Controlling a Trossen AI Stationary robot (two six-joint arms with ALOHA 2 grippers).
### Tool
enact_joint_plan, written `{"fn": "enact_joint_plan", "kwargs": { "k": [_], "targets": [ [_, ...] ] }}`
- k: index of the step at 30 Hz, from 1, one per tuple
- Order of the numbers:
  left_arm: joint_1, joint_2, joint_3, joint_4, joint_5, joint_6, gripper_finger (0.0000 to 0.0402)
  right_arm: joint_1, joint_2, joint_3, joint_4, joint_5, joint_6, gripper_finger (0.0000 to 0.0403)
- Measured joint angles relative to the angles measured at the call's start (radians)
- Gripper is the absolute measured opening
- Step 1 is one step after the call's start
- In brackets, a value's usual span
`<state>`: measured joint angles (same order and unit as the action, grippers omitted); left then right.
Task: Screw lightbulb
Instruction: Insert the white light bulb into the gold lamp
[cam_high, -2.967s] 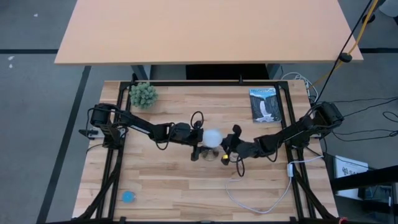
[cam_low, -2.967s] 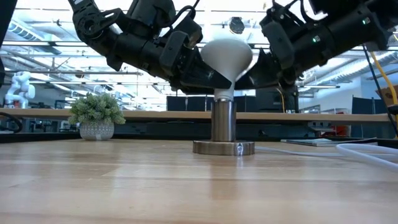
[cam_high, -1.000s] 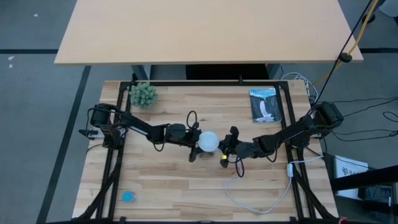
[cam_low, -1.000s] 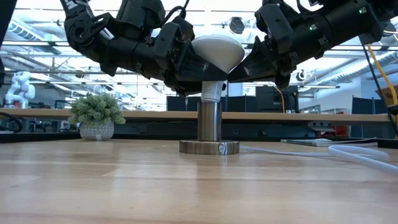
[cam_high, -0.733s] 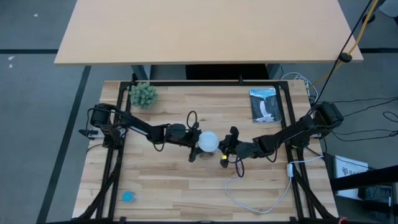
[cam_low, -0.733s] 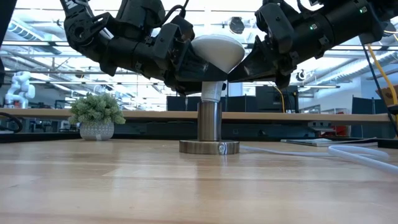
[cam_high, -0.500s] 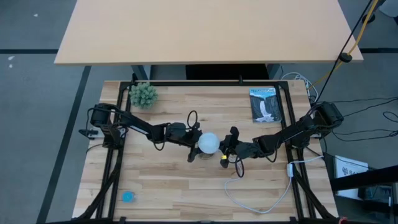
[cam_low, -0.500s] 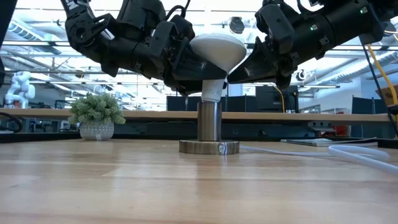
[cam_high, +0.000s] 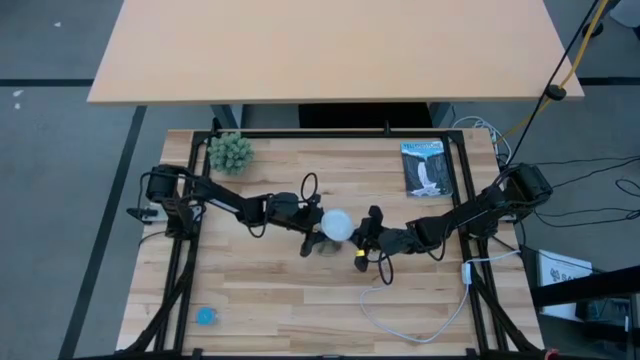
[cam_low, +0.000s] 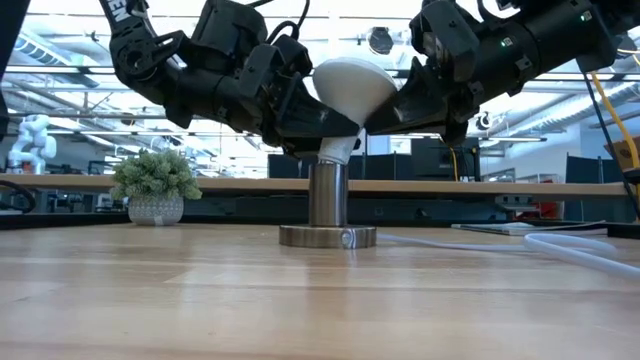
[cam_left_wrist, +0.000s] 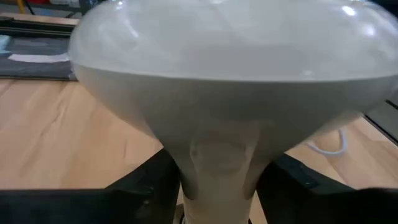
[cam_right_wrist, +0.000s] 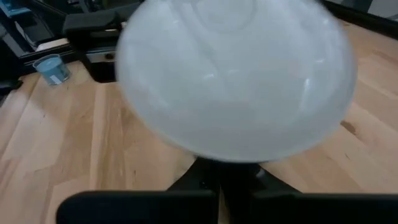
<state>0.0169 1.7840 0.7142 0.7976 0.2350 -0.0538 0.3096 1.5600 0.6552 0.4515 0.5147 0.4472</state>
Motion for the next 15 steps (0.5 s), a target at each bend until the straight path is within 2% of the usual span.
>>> {"fn": "enact_joint_plan", "kwargs": {
  "k": [5,8,15],
  "targets": [
    [0.010,0.000,-0.001,0.018,0.020,0.001,0.0198,0.000,0.000,0.000,0.003,-0.073,0.013,0.0000],
    [0.009,0.000,-0.002,0.035,0.020,0.004,0.0200,0.000,0.000,0.000,0.011,-0.078,0.014,0.0006],
    [0.010,0.000,-0.002,0.034,0.022,0.004,0.0201,0.000,0.000,0.000,-0.013,-0.077,0.069,0.0073]
  ]
}}
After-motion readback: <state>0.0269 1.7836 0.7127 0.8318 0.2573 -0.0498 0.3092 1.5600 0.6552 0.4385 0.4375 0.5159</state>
